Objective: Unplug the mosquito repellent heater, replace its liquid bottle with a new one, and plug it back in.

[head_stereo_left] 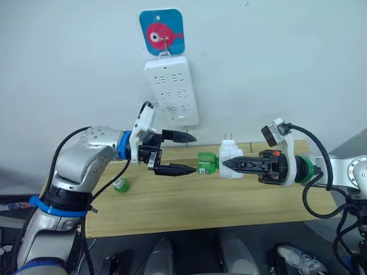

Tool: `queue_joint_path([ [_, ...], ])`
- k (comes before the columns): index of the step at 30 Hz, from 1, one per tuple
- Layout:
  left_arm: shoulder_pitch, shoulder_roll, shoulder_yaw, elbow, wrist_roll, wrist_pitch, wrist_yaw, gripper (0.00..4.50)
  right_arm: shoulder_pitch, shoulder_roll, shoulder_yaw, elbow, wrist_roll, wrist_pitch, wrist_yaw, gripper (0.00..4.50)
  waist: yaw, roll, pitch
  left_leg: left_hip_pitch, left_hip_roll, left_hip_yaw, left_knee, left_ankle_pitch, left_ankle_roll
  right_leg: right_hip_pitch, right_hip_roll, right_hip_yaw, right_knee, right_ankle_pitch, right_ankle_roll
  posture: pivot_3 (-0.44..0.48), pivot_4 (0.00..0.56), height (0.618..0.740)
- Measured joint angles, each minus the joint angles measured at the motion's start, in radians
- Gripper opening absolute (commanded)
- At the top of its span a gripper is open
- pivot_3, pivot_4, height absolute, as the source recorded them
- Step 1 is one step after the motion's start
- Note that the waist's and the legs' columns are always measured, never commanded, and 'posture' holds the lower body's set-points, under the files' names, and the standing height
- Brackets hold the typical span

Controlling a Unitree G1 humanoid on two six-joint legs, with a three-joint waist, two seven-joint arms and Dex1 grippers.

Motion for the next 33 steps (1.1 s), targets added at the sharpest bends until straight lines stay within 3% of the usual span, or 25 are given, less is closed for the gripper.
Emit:
queue_joint_path([
  [6, 0.073, -0.125, 0.012, 0.076, 0.164, -0.497, -0.015, 4.50, 0.000, 0.000, 0.000, -0.003, 0.000, -0.001, 0.001, 3.03, 0.021, 0.000, 0.000, -0.001, 0.000, 0.000, 0.001, 0.000, 0.000, 0.000, -0.001, 0.000, 0.000, 0.000, 0.000, -0.124, 0.213, 0.734],
  [9, 0.083, -0.156, 0.025, 0.088, 0.180, -0.609, -0.004, 4.50, 0.000, 0.000, 0.000, -0.003, 0.000, -0.001, 0.001, 3.03, 0.021, 0.000, 0.000, -0.001, -0.001, 0.000, 0.001, 0.000, 0.000, 0.000, -0.001, 0.000, 0.000, 0.000, 0.000, -0.124, 0.213, 0.734],
  [17, 0.108, -0.180, 0.029, 0.086, 0.164, -0.719, -0.011, 4.50, -0.007, 0.000, -0.001, -0.002, 0.001, -0.006, -0.001, 3.03, 0.019, 0.000, 0.000, -0.001, -0.001, 0.000, 0.001, 0.000, 0.000, 0.000, -0.001, 0.000, 0.000, 0.000, 0.000, -0.126, 0.212, 0.734],
  [20, 0.119, -0.184, 0.028, 0.087, 0.163, -0.740, -0.017, 3.95, -0.010, 0.000, -0.001, -0.001, 0.001, -0.006, -0.002, 3.03, 0.019, 0.000, 0.000, -0.001, -0.001, 0.000, 0.001, 0.000, 0.000, 0.000, -0.001, 0.000, 0.000, 0.000, 0.000, -0.127, 0.212, 0.734],
  [26, 0.116, -0.199, 0.013, 0.086, 0.164, -0.745, -0.006, 2.21, -0.027, 0.001, -0.002, 0.001, 0.001, -0.007, -0.005, 3.03, 0.018, 0.000, 0.000, -0.001, -0.001, -0.001, 0.002, 0.000, 0.000, 0.000, 0.000, -0.001, 0.001, 0.000, 0.000, -0.126, 0.216, 0.734],
  [33, 0.116, -0.185, 0.011, 0.050, 0.164, -0.677, 0.019, 2.20, -0.027, 0.001, -0.005, 0.004, 0.001, -0.016, -0.008, 3.03, 0.018, 0.000, 0.000, -0.001, -0.001, -0.001, 0.002, 0.000, 0.000, 0.000, 0.000, -0.001, 0.001, 0.000, 0.000, -0.121, 0.221, 0.734],
])
